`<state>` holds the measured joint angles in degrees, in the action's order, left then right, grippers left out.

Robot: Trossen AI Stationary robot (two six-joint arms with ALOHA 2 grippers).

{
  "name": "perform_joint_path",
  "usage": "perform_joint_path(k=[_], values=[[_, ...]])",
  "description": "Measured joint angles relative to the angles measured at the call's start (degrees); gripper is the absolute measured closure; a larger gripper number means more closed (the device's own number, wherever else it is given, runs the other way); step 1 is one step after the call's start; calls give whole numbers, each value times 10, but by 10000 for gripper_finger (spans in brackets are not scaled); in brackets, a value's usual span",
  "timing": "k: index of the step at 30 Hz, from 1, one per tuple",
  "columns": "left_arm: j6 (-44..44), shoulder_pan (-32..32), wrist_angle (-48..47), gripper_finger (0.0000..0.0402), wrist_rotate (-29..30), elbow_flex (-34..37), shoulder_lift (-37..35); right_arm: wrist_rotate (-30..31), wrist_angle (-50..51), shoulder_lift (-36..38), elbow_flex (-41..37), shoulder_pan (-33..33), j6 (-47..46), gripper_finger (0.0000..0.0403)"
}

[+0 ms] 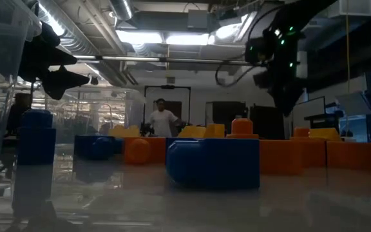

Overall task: Sort blocks
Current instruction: Put the yellow game piece into the top transparent bin

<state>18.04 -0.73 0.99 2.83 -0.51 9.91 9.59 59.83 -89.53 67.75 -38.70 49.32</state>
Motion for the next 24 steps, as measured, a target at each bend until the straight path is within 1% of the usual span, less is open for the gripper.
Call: perform_joint_path(k=[6, 19, 21, 24], values=[[0, 0, 0, 141, 0, 0, 0, 3, 0, -37, 0, 1, 28, 276], [0, 0, -1, 141, 0, 0, 0, 10, -18, -48, 0, 1, 23, 276], [0, 0, -1, 141, 0, 0, 0, 16, -22, -56, 0, 1, 19, 276], [0, 0, -1, 141, 0, 0, 0, 49, -29, -63, 0, 11, 16, 276]])
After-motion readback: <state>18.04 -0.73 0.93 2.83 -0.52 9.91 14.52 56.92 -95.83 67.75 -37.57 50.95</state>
